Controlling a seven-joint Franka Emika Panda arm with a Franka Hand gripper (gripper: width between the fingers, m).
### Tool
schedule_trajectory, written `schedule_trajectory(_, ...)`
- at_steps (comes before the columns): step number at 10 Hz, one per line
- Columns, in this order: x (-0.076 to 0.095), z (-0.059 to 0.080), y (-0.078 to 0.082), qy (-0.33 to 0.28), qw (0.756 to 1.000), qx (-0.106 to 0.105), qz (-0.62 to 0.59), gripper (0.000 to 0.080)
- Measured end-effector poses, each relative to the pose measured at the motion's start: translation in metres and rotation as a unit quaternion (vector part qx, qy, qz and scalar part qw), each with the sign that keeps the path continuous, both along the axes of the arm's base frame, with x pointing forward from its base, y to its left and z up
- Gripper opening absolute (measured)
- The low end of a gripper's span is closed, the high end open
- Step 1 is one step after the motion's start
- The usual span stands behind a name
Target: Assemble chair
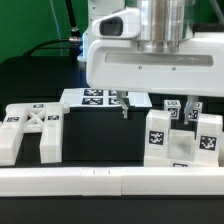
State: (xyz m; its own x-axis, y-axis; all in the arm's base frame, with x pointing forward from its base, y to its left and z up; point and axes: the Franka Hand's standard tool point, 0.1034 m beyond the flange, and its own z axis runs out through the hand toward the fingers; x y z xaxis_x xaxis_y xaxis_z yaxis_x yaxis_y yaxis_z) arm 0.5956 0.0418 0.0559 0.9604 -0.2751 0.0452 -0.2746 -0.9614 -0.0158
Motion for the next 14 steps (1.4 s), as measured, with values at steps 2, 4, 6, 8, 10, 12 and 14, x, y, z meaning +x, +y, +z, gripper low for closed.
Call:
schedule_trajectory(2, -0.002, -0.016, 0.001, -0.004, 1.0, -0.005, 0.003, 0.0649)
schedule_trajectory(4, -0.004, -0.027, -0.001, -0.002, 1.0, -0.009, 0.003, 0.0649)
schedule_trajectory(6, -0.005, -0.033, -0.002, 0.001, 1.0, -0.01, 0.003, 0.0649)
schedule_trajectory(8, -0.007, -0.04, -0.003, 0.004, 1.0, -0.013, 0.004, 0.0649)
schedule_trajectory(10, -0.01, -0.045, -0.004, 0.007, 1.0, -0.014, 0.004, 0.0649)
schedule_trajectory(12, -0.01, -0.045, -0.004, 0.007, 1.0, -0.014, 0.004, 0.0381)
schedule_trajectory(14, -0.009, -0.044, -0.004, 0.007, 1.0, -0.013, 0.004, 0.032)
